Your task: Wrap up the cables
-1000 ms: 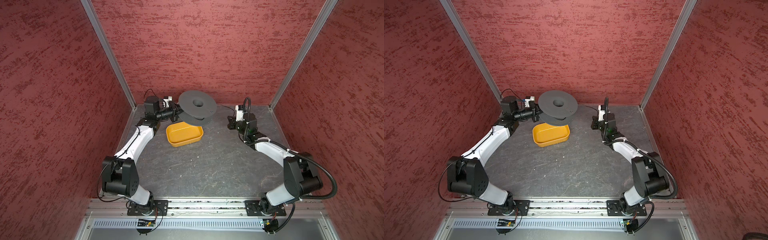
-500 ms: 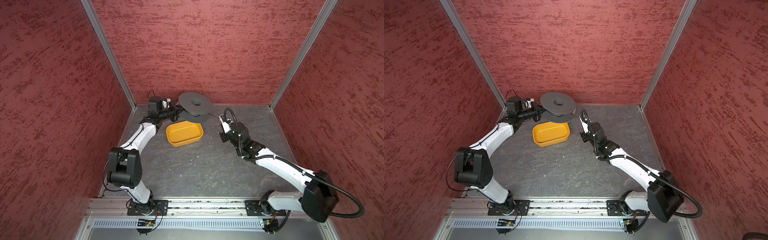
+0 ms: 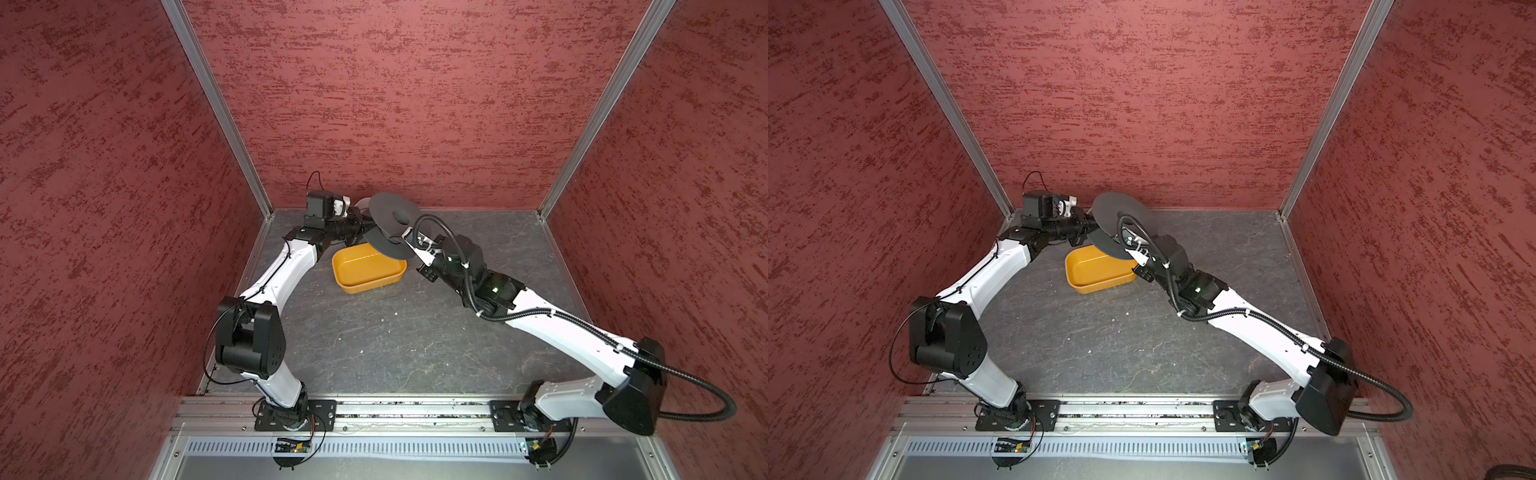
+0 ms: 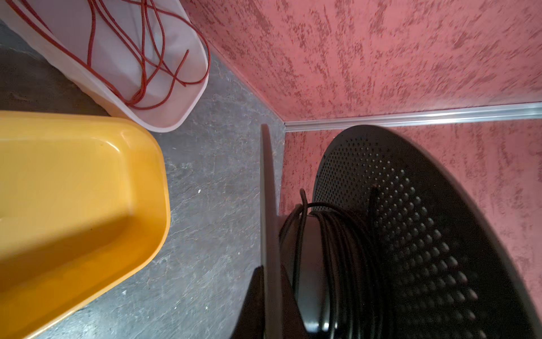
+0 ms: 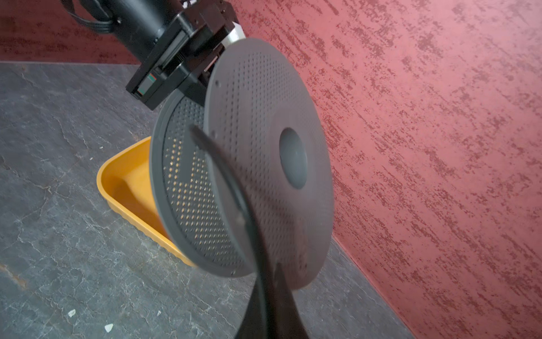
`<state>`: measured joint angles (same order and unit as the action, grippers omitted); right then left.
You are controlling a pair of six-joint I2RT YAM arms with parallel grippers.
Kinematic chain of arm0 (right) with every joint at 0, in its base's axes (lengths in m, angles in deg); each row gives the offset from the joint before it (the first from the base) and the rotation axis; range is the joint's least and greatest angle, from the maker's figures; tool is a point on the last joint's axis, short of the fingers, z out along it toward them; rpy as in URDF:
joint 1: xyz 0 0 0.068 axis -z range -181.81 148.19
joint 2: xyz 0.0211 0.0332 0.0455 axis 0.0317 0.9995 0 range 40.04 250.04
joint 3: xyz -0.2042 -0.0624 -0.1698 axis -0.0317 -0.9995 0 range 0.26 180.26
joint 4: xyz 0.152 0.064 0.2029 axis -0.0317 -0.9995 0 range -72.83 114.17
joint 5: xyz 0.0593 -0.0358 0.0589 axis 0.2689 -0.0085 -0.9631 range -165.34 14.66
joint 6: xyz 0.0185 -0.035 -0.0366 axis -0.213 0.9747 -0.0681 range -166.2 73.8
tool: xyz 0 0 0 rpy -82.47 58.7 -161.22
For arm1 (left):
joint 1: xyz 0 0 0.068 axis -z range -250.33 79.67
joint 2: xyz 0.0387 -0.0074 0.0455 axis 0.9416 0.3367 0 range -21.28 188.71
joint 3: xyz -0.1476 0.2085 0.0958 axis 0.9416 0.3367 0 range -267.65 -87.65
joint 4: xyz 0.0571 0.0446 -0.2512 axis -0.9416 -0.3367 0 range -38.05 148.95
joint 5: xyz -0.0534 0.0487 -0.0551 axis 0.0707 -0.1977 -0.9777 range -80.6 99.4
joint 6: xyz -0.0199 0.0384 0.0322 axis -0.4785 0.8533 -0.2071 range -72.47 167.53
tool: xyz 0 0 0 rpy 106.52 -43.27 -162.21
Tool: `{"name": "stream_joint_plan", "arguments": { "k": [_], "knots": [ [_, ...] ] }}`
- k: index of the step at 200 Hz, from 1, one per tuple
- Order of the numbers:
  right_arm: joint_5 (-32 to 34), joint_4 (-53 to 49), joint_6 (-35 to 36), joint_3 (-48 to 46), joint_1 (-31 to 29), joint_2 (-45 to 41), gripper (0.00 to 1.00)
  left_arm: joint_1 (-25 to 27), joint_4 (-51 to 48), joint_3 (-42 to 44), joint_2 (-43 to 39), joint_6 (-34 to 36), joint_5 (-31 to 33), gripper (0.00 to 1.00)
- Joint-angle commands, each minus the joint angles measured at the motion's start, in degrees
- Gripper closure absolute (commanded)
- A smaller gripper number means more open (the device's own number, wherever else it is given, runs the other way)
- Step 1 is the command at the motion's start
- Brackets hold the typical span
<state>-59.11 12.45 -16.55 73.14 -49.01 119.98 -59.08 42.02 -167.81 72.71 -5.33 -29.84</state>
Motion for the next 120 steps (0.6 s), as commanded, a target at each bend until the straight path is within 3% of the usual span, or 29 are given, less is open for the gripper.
{"name": "stream_joint_plan", "arguments": {
  "k": [1,47,83,120],
  "knots": [
    [-4.1,-10.1,3.5,6.6,-0.1,2.9,1.0,-0.1,-5.3,-1.8,-3.7,8.7,0.1,1.0],
    [-13.3,-23.6,1.4,22.9,2.1,12.8,1.0,1.3,-11.2,-1.9,-6.3,20.5,1.5,1.0],
    [-21.4,-26.7,-1.0,30.0,6.2,17.9,1.0,3.9,-15.4,-2.9,-6.8,28.5,2.6,1.0],
    [-25.4,-31.6,-5.3,40.3,10.2,24.5,1.0,6.4,-17.6,-3.6,-6.8,33.3,3.1,1.0]
  ]
}}
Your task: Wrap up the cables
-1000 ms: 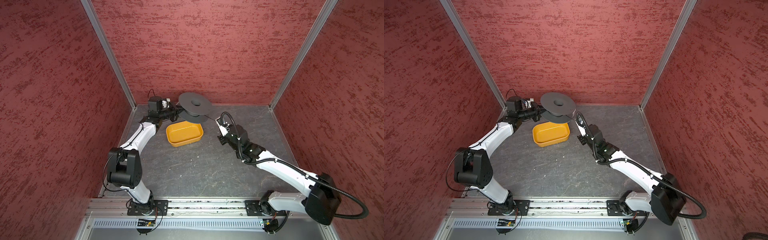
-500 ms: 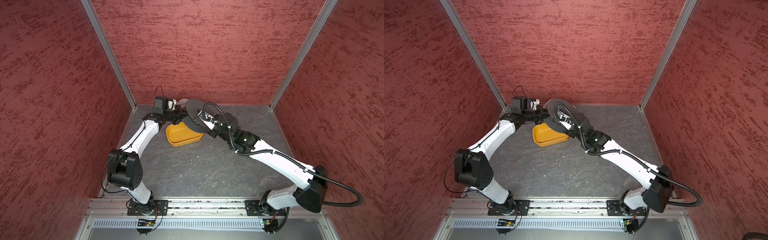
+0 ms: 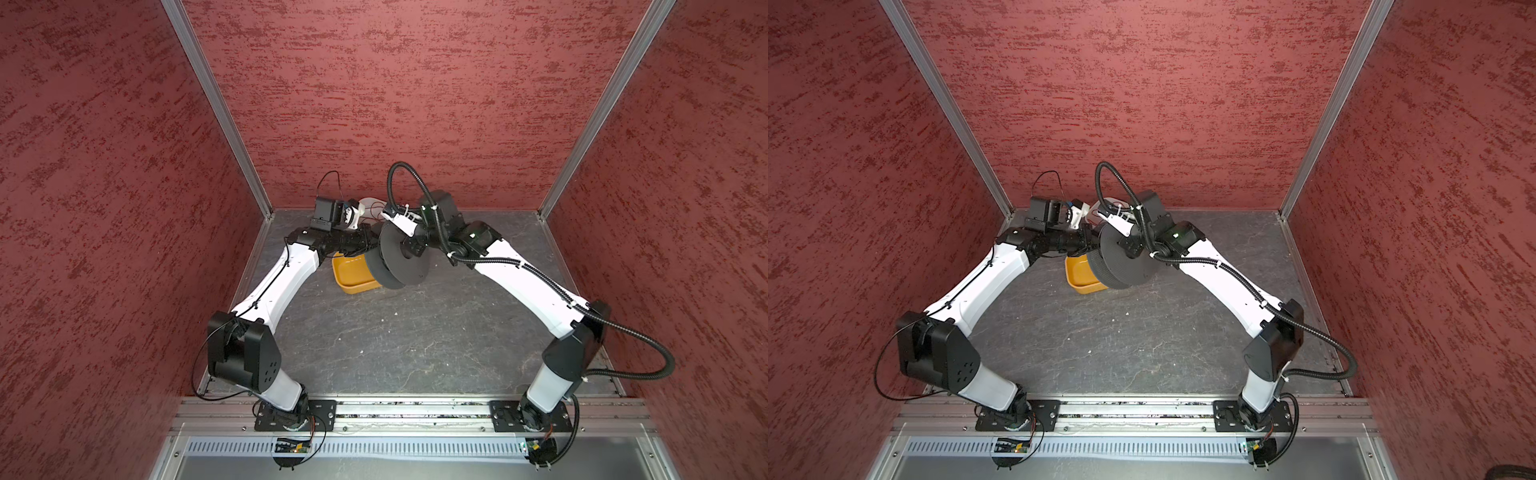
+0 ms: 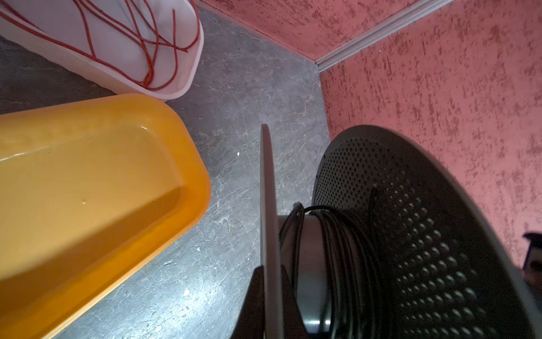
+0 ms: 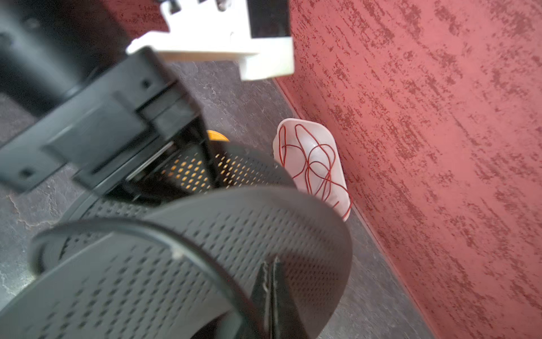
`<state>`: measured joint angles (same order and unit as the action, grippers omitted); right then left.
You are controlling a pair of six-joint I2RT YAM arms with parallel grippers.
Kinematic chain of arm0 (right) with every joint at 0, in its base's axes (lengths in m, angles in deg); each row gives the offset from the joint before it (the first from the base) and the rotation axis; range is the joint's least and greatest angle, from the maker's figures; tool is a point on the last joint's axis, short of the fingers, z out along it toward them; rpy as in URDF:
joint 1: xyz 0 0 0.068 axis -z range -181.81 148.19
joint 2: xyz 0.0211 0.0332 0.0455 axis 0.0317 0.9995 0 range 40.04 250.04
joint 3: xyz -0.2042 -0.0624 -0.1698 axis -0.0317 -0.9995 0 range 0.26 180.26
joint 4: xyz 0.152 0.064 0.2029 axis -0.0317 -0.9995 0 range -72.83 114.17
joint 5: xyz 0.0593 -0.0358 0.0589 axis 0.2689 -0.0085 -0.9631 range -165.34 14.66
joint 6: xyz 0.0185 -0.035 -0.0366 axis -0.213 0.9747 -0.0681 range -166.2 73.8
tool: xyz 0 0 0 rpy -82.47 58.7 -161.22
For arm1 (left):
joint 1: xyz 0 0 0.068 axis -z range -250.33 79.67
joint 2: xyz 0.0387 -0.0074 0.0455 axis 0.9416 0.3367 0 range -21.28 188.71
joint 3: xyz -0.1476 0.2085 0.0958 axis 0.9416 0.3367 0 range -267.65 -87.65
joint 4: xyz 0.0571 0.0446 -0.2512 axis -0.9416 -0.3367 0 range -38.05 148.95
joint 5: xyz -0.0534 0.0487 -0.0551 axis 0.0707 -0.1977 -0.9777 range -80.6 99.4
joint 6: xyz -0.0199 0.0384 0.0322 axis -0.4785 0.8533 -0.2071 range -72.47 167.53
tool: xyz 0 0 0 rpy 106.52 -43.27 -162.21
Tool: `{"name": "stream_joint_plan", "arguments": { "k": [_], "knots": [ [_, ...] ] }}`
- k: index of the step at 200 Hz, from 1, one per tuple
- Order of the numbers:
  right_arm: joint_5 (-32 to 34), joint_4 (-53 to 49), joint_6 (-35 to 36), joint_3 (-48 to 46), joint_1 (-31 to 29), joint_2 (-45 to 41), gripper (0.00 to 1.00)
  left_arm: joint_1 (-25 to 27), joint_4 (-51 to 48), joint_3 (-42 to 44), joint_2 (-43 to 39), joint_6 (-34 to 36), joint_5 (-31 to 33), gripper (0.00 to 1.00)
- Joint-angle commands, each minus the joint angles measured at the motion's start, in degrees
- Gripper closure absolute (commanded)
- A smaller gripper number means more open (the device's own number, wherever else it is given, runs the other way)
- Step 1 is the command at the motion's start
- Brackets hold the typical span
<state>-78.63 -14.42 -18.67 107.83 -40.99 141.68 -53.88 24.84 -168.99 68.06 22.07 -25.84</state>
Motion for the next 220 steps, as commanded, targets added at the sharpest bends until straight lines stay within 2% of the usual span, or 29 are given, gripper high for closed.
{"name": "stream_joint_plan", "arguments": {
  "k": [1,16,45,94,127,162,193,220],
  "knots": [
    [-6.0,-5.0,-3.3,5.9,2.3,3.0,1.0,1.2,-0.5,-2.5,-2.1,6.0,-0.8,1.0],
    [-8.6,-8.0,-4.5,9.7,4.2,5.4,1.0,1.6,-1.0,-2.5,-2.3,7.3,-0.6,1.0],
    [-9.0,-14.0,-5.4,16.0,7.0,8.9,1.0,1.7,-0.8,-2.3,-3.5,9.9,-1.3,1.0],
    [-5.9,-14.4,-4.8,14.1,9.6,8.5,1.0,2.1,-0.3,-2.9,-3.8,14.1,-7.2,1.0],
    [-16.3,-12.8,-5.5,9.4,13.9,5.9,1.0,0.1,1.7,-3.2,-2.8,12.6,-14.8,1.0],
    [-28.9,-12.9,-7.2,6.3,18.8,5.7,1.0,-2.4,7.4,-2.4,-2.4,7.8,-22.2,1.0],
    [-36.7,-12.4,-9.2,3.5,21.1,5.2,1.0,-4.0,12.7,-2.1,-0.7,2.2,-25.7,1.0],
    [-39.7,-12.6,-13.3,2.6,22.3,5.2,1.0,-5.3,18.2,-1.7,1.3,-3.7,-27.9,1.0]
  ]
}}
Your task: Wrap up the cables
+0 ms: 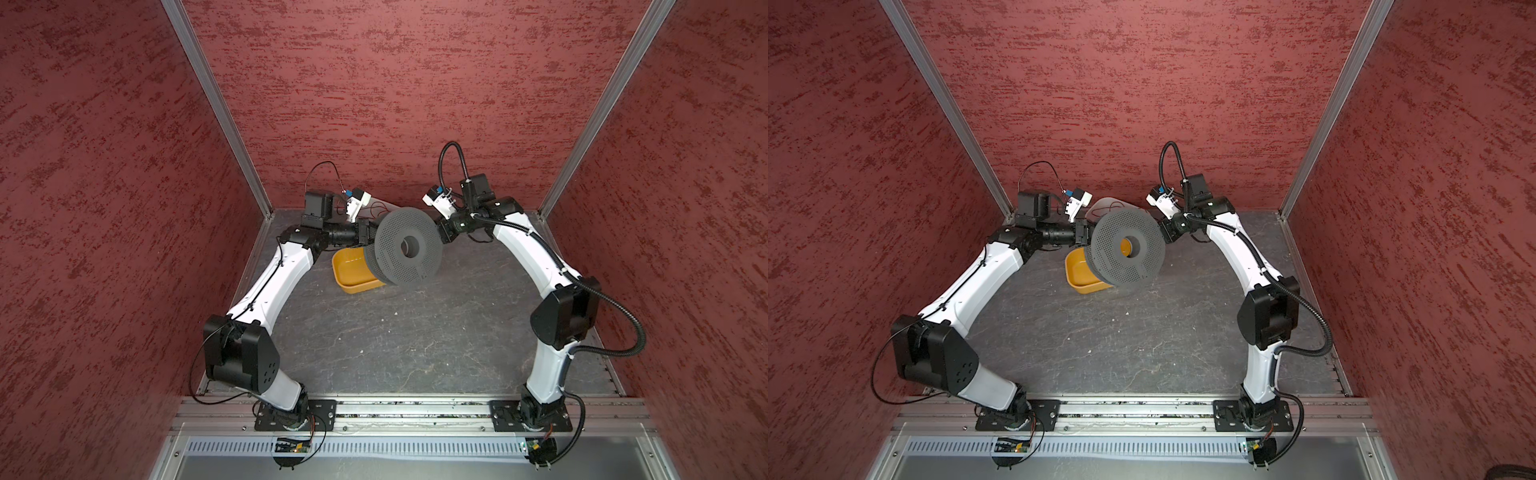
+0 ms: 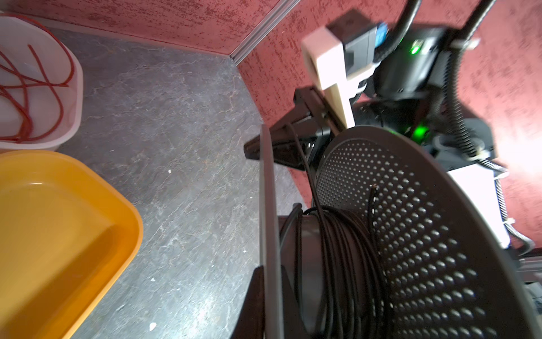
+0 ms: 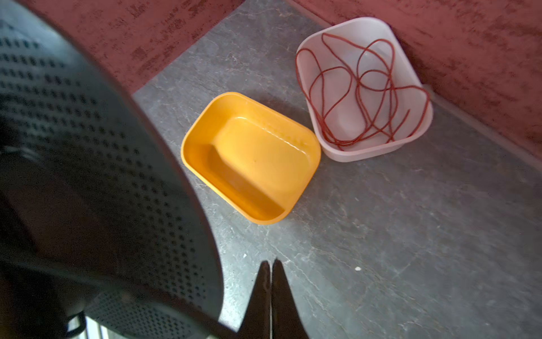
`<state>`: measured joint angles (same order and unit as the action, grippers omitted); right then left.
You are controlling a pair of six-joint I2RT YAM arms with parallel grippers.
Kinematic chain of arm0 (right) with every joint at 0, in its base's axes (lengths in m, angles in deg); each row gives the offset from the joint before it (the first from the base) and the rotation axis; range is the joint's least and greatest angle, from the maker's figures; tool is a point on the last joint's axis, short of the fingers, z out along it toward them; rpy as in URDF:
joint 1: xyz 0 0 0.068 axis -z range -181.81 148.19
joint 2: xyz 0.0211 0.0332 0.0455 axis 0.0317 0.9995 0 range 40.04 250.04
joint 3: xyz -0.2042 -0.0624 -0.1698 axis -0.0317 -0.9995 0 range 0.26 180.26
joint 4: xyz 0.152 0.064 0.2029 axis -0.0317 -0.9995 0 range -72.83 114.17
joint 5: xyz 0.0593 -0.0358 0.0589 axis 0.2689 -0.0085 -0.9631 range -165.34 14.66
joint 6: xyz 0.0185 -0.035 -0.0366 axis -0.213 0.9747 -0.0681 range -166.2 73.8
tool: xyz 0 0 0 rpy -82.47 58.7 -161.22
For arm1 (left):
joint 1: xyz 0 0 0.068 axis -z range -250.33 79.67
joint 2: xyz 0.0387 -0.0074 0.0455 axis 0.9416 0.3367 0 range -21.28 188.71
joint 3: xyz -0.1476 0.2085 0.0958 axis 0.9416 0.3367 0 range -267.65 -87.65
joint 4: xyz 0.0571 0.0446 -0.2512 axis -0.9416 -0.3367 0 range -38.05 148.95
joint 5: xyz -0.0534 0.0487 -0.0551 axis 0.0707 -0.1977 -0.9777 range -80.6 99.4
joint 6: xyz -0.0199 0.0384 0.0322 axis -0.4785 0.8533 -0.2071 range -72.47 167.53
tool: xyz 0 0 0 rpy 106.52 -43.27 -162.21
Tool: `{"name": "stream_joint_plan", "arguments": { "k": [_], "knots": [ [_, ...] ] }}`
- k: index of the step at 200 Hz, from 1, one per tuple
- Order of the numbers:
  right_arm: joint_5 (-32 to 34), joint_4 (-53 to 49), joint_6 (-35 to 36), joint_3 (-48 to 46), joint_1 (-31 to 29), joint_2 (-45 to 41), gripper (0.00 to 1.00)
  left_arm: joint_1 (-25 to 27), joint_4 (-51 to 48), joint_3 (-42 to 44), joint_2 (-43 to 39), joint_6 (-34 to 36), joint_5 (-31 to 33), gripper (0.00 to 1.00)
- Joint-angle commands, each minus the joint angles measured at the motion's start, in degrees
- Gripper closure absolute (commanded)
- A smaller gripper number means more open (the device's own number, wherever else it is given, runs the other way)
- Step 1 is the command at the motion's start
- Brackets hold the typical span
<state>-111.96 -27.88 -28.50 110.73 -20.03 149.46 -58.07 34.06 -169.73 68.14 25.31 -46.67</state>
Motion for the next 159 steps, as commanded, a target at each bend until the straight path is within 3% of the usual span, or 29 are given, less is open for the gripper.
{"name": "stream_joint_plan", "arguments": {
  "k": [1,22,45,71,107,159],
  "knots": [
    [-6.5,0.8,-3.6,-0.4,1.4,-2.6,1.0,-1.2,9.2,-1.0,1.3,-7.4,-7.2,1.0],
    [-7.5,0.9,-6.3,-1.5,1.8,-3.2,1.0,-2.0,14.1,-0.9,2.7,-12.6,-8.9,1.0],
    [-11.4,2.3,-9.7,-4.3,1.8,-4.4,0.94,-2.2,17.4,-1.0,4.0,-15.8,-9.5,1.0],
    [-8.7,5.3,-13.8,-8.2,1.8,-6.5,0.93,-2.6,19.1,-1.4,5.2,-18.1,-9.5,1.0],
    [-12.3,10.9,-18.5,-13.3,1.8,-8.6,0.89,-3.1,26.2,-1.0,6.5,-24.1,-10.8,1.0],
    [-7.7,19.8,-28.9,-19.7,1.8,-13.1,0.88,-3.5,28.1,-1.7,7.9,-25.0,-11.2,1.0]
  ]
}}
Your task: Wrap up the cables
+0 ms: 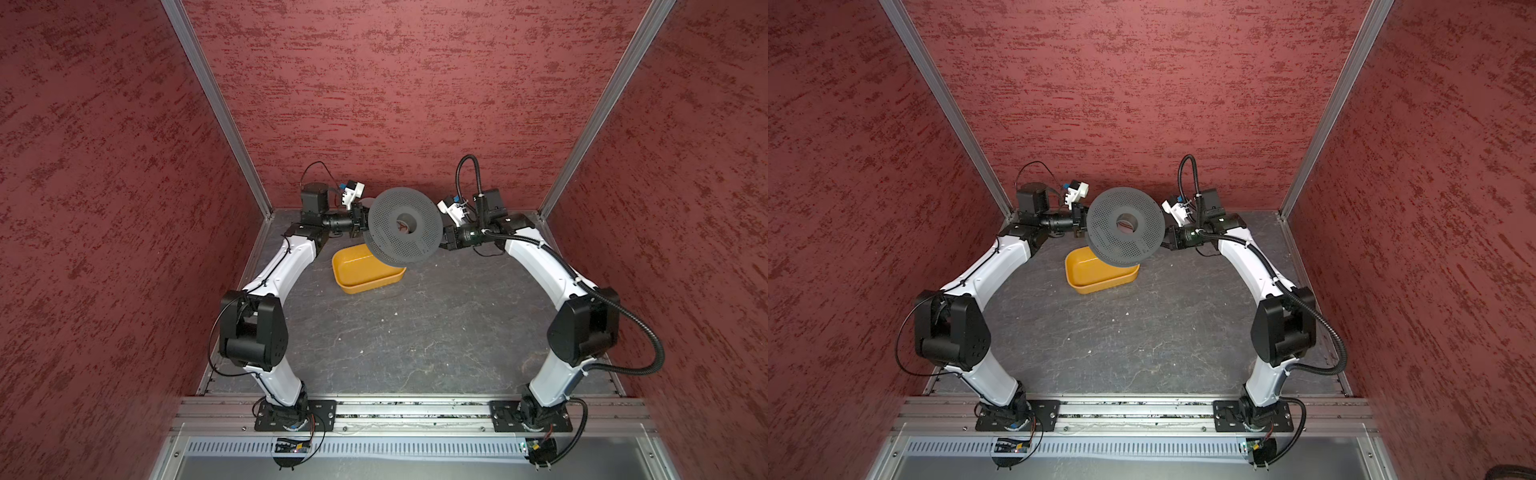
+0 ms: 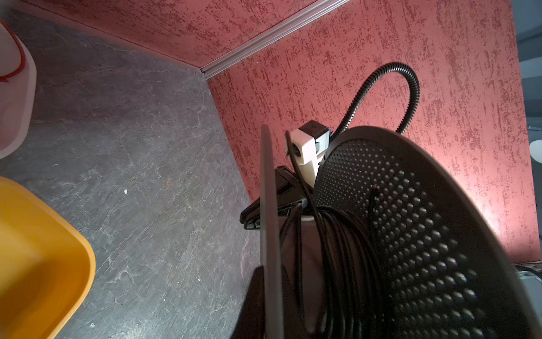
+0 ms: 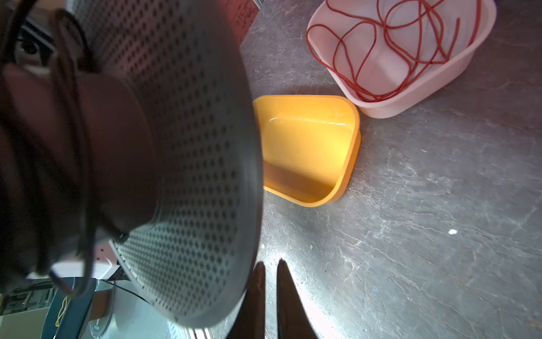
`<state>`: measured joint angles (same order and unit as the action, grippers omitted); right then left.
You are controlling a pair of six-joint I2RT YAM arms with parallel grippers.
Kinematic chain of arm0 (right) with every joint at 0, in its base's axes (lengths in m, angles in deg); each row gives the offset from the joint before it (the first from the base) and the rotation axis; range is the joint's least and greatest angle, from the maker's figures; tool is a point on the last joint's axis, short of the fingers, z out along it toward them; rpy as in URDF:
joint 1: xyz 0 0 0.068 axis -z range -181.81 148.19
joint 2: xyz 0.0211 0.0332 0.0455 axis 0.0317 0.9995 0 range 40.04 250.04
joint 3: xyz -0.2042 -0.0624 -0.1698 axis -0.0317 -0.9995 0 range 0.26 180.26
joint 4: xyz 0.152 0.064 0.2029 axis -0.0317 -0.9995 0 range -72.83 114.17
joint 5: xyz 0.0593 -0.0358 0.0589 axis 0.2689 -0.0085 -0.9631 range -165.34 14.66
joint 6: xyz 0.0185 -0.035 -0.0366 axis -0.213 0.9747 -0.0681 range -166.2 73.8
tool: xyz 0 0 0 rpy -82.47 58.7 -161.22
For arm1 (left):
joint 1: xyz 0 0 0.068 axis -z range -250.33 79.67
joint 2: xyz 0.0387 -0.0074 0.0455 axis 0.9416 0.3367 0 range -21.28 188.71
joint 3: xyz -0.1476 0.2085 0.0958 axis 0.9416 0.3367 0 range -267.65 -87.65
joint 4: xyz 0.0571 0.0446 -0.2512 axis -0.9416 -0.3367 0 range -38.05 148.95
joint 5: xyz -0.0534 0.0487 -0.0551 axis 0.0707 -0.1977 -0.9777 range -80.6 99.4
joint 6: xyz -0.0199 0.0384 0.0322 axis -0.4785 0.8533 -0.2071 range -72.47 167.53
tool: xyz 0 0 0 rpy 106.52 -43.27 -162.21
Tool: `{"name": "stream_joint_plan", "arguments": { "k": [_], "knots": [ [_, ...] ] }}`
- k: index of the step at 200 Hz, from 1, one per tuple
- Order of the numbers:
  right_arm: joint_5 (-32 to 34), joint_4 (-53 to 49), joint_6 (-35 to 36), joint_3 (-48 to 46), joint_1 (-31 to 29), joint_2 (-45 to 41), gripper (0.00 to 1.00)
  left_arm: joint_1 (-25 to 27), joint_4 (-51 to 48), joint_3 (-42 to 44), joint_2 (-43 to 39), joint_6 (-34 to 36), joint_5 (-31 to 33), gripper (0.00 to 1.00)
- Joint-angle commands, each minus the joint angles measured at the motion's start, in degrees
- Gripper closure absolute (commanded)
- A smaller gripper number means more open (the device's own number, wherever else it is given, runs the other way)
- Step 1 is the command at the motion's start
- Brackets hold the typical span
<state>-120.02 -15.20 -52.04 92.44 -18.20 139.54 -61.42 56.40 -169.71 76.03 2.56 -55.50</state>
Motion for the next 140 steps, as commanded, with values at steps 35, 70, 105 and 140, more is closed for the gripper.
{"name": "stream_joint_plan", "arguments": {
  "k": [35,70,105,140],
  "knots": [
    [3.6,7.7,-5.1,-2.0,-0.1,-2.6,0.88,0.0,7.5,-1.5,0.3,-3.6,-3.1,1.0],
    [5.4,11.6,-7.5,-3.9,0.0,-3.5,0.81,-0.1,7.1,-0.9,-0.2,-5.4,-3.0,1.0],
    [4.0,16.4,-10.8,-7.1,0.1,-5.4,0.76,-0.5,9.7,0.6,0.2,-9.2,-2.9,1.0],
    [4.0,18.1,-9.9,-10.6,0.3,-7.6,0.63,-1.0,13.1,1.8,0.1,-12.1,-3.0,1.0]
  ]
}}
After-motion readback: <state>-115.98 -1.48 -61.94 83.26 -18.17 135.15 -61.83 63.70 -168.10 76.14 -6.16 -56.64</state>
